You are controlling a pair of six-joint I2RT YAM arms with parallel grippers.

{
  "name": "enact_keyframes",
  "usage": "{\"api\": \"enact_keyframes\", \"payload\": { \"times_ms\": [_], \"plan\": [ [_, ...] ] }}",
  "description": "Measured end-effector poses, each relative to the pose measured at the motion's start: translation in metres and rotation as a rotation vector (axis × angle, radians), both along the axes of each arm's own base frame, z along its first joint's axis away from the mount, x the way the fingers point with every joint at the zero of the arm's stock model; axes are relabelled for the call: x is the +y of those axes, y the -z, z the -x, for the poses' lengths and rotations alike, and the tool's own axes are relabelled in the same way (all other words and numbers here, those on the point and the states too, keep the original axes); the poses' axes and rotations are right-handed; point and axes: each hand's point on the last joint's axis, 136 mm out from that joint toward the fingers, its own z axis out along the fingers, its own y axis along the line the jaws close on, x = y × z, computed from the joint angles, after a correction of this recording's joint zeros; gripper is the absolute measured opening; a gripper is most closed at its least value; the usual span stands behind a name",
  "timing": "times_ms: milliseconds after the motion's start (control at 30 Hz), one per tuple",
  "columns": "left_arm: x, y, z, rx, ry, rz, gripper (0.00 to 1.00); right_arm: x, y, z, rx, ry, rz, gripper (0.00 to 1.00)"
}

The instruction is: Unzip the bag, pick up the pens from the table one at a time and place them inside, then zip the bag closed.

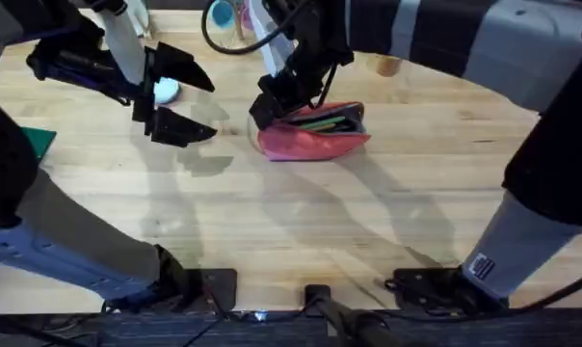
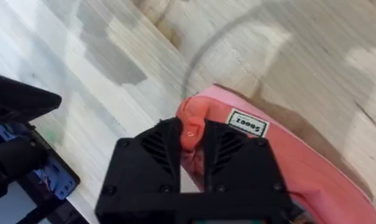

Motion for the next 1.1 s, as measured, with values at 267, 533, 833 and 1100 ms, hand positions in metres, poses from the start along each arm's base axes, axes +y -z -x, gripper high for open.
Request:
{"api": "enact_keyframes", "payload": {
  "times_ms": [267, 533, 833, 1100],
  "plan": [
    [0.0, 0.0, 0.0, 0.0, 0.0, 0.0, 0.993, 0.0, 0.0, 0.0, 0.001, 0.003, 0.001, 0.084],
    [0.0, 0.0, 0.0, -0.001, 0.0, 0.0, 0.993, 0.0, -0.003, -0.001, -0.002, 0.004, 0.0, 0.067],
    [0.0, 0.0, 0.0, 0.0, 0.0, 0.0, 0.993, 0.002, -0.019, -0.013, -0.044, 0.016, 0.002, 0.05],
    [0.0, 0.0, 0.0, 0.0, 0.0, 0.0, 0.993, 0.0, -0.02, -0.01, -0.032, 0.016, 0.014, 0.037]
  ]
}}
